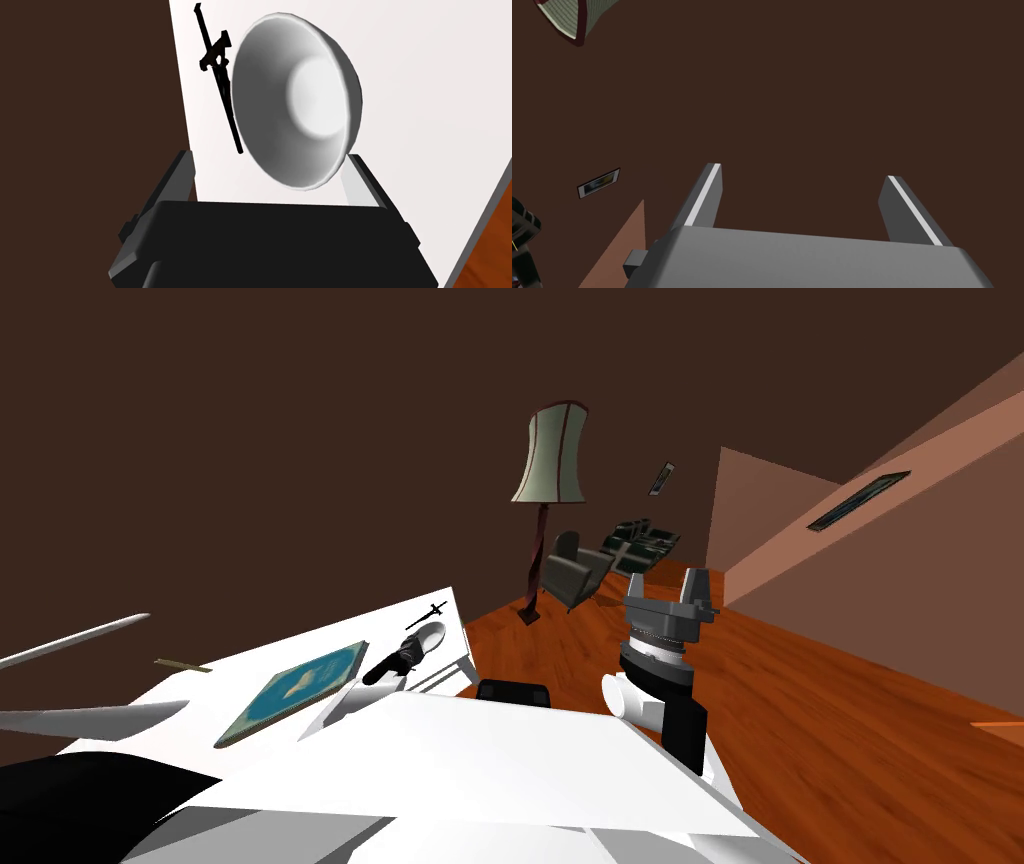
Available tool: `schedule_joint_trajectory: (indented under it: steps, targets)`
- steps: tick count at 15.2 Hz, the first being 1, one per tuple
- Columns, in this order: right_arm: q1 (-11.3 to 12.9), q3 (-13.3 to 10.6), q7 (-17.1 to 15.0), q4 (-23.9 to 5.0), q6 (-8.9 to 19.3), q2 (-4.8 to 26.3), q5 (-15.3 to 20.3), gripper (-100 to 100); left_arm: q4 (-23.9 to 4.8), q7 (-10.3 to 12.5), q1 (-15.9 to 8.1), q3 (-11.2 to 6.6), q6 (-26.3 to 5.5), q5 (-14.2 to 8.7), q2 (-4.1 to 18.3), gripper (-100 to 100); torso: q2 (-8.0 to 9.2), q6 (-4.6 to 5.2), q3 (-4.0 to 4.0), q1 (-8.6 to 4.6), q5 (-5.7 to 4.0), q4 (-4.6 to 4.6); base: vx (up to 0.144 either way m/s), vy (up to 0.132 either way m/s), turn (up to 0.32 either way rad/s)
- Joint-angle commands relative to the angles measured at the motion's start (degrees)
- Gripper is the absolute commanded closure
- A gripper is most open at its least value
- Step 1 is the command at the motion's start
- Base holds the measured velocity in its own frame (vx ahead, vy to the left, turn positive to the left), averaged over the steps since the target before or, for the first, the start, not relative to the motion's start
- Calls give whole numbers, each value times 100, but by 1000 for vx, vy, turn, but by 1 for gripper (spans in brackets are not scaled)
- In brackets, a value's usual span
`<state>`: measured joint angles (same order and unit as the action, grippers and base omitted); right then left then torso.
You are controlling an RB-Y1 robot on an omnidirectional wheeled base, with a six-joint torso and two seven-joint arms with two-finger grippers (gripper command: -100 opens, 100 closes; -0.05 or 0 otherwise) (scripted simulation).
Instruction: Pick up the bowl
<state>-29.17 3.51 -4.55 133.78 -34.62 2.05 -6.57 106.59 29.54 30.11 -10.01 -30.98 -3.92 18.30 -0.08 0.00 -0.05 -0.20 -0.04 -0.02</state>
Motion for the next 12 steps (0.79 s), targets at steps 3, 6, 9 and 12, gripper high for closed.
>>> schedule_joint_trajectory:
  steps: [3,6,9,12]
  targets:
    - [0,0,0,0,0,0,0,0,-218,350,15,-70,-506,-19,18,-100,-5,0,-3,0,-1,-1,58,-37,-129]
    - [0,0,0,0,0,0,0,0,-304,483,17,-100,-833,-33,32,-100,-5,1,-3,5,1,-1,52,-26,-117]
    - [0,0,0,0,0,0,0,0,-461,726,20,-155,-1221,-59,56,-100,-2,-1,-1,10,1,-1,51,-12,-106]
    - [0,0,0,0,0,0,0,0,-531,834,21,-180,-1421,-71,65,-100,-3,0,-2,13,2,0,50,-5,-93]
